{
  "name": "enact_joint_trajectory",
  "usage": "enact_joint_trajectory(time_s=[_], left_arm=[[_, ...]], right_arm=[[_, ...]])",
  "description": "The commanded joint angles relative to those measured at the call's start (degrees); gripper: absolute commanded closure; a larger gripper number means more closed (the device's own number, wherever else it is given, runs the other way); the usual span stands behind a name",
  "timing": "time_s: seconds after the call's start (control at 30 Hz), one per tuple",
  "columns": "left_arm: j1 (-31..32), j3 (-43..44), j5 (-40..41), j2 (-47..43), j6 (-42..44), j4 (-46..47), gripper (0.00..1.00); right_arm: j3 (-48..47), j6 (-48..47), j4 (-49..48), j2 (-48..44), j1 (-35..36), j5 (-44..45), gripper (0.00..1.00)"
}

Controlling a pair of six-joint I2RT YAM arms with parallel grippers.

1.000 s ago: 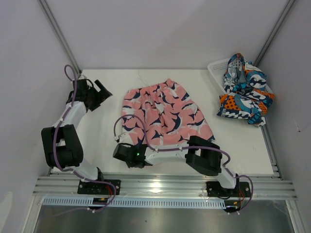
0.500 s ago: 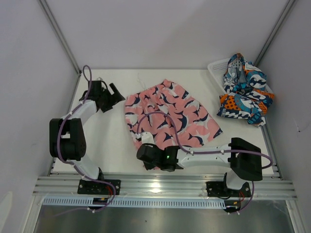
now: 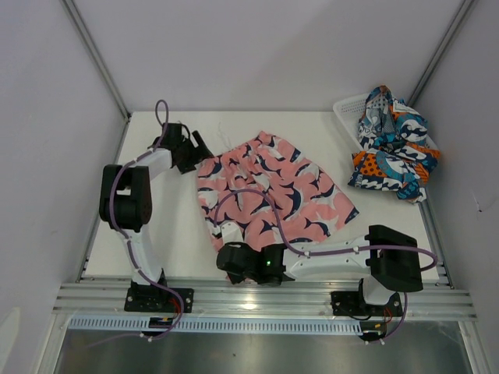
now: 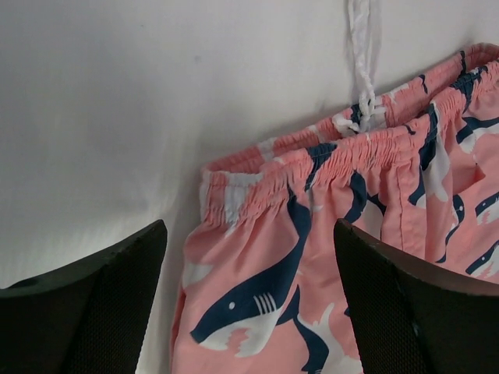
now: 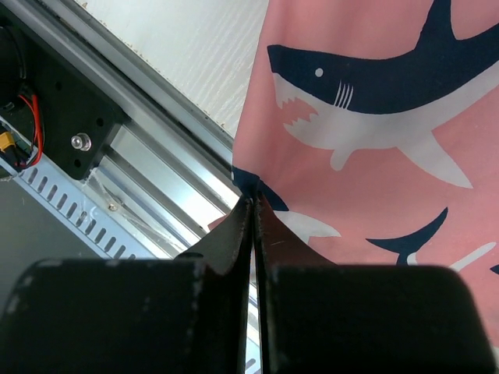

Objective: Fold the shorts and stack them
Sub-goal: Flatten the shorts out

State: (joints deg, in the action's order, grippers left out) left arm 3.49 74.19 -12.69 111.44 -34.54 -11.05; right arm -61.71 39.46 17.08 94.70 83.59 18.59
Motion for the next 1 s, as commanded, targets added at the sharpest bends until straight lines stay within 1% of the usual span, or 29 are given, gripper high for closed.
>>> enact_joint_trajectory(time_s=[0.0,0.17,0.23,0.27,0.33,0.37,0.43,0.47,0.53,0.57,0.6,0.63,0.7,0.77,0.9,0.97], left_arm=[[1.61,3.85,-0.06,1.67,-0.79,1.03,0.12],[1.7,2.71,1.17,2.64,-1.4,1.64,0.17],[1.7,2.01,0.65,3.25,-1.4,2.78,0.21],[1.7,2.18,0.21,3.61,-1.4,2.96,0.27],[1.7,2.01,-0.67,4.22,-1.84,3.49,0.35],[1.7,1.57,-0.76,4.57,-2.1,3.84,0.42],[1.7,0.78,-0.32,4.49,-2.54,4.89,0.47],[1.7,-0.53,0.2,4.14,-2.89,5.59,0.55],[1.7,-1.24,0.29,3.88,-3.33,7.62,0.64],[1.7,-1.24,0.03,4.14,-3.6,7.97,0.72],[1.7,-0.9,-0.49,4.31,-3.69,8.67,0.79],[1.7,-0.72,-0.84,4.75,-3.69,8.76,0.89],[1.7,0.95,-1.46,5.89,-3.43,8.06,1.0],[1.7,3.4,-0.68,6.07,-2.2,4.66,1.0],[0.39,4.82,6.16,2.57,0.62,-1.15,1.0],[-0.67,4.82,7.85,0.72,1.23,-4.31,1.0]], right_arm=[[0.01,1.05,-2.14,-0.74,0.61,0.92,1.0],[-0.16,0.88,-2.58,-1.53,0.69,1.01,1.0],[-0.16,0.7,-2.58,-1.79,0.7,1.01,1.0],[-0.16,0.79,-2.58,-1.88,0.7,1.01,1.0],[-0.16,0.53,-2.58,-2.06,0.7,1.01,1.0],[-0.25,0.53,-2.49,-2.15,0.7,1.1,1.0],[-0.25,0.53,-2.49,-2.32,0.7,1.36,1.0],[-0.16,0.53,-2.49,-2.32,0.7,1.36,1.0],[-0.07,0.53,-2.58,-2.58,0.78,1.27,1.0],[-0.07,0.53,-2.93,-2.67,0.78,1.01,1.0],[-0.07,0.35,-3.1,-2.67,0.78,0.75,1.0],[-0.16,-0.08,-3.45,-2.67,0.87,0.4,1.0],[-0.42,-0.7,-3.81,-2.67,0.87,-0.57,1.0],[-0.69,-2.19,-4.42,-2.32,1.13,-1.45,1.0],[-2.53,-6.14,-6.09,-0.4,1.75,-6.1,1.0],[-4.9,-8.34,-6.71,0.84,3.06,-7.86,1.0]])
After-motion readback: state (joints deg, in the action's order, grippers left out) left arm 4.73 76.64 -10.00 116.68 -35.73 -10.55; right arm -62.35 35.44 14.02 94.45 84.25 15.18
